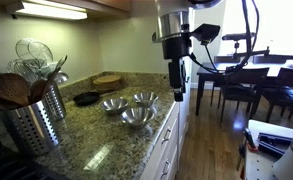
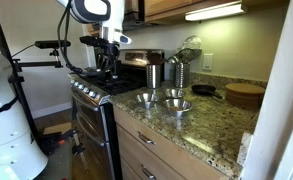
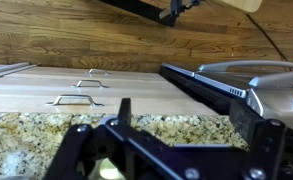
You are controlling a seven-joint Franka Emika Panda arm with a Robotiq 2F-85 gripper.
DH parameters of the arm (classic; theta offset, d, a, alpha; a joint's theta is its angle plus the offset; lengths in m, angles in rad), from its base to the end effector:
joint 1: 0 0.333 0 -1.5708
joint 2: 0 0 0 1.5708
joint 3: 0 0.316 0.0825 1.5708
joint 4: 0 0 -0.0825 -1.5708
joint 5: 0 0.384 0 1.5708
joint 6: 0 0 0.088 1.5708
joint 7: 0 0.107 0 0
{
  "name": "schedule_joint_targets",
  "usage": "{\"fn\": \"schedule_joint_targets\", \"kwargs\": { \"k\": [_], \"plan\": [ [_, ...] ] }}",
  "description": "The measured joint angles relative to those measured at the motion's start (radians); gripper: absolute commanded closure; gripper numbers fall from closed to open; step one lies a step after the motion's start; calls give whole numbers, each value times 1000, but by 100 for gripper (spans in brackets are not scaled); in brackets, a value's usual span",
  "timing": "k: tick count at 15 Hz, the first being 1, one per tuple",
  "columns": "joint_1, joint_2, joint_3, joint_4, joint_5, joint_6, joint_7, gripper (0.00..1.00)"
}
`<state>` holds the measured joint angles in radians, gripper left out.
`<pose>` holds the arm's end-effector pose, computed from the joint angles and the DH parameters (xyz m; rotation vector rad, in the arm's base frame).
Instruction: Transfer the beans from one bowl to the other
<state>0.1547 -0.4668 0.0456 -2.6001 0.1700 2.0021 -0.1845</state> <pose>0.3647 0.0840 0.4001 -2.9737 -0.4452 0.1977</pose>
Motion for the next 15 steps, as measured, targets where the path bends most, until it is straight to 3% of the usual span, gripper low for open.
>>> {"fn": "schedule_joint_targets", "kwargs": {
  "k": [12,15],
  "plan": [
    [-1,0,0,0,-2,0,0,0],
    [-34,2,3,1,-61,36,52,0]
  ]
}}
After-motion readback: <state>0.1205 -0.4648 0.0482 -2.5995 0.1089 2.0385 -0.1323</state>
